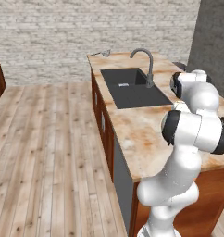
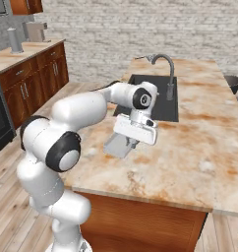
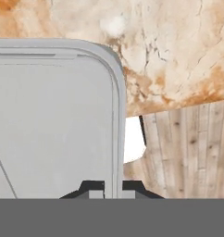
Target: Pick the tupperware and strainer and place them in the sink. Then turn on the water.
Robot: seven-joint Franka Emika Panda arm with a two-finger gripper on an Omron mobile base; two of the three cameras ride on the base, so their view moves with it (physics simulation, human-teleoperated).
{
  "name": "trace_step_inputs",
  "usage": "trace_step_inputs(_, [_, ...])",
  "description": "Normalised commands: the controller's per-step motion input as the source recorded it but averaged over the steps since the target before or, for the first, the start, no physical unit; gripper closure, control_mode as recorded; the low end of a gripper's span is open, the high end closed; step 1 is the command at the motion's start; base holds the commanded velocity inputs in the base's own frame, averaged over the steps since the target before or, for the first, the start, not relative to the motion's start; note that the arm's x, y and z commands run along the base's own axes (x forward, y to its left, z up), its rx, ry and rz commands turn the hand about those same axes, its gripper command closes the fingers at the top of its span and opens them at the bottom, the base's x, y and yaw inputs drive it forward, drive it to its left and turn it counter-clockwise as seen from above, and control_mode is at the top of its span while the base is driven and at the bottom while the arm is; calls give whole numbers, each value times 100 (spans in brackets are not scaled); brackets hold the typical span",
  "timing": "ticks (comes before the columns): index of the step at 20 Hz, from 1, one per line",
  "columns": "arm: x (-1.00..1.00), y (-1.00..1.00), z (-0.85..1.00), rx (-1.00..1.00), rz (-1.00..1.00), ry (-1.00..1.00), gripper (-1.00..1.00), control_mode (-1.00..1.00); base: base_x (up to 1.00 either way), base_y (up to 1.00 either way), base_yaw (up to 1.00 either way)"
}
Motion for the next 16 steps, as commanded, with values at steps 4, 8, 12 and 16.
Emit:
trace_step_inputs(4, [-66, 72, 85, 0, 9, 0, 100, -100, 0, 0, 0])
trace_step_inputs(8, [-51, 79, 66, 0, 3, -4, 100, -100, 0, 0, 0])
trace_step_inputs(12, [-39, 66, 31, 0, -1, -13, 100, -100, 0, 0, 0])
trace_step_inputs(16, [-50, 56, 27, 0, -2, -4, 100, -100, 0, 0, 0])
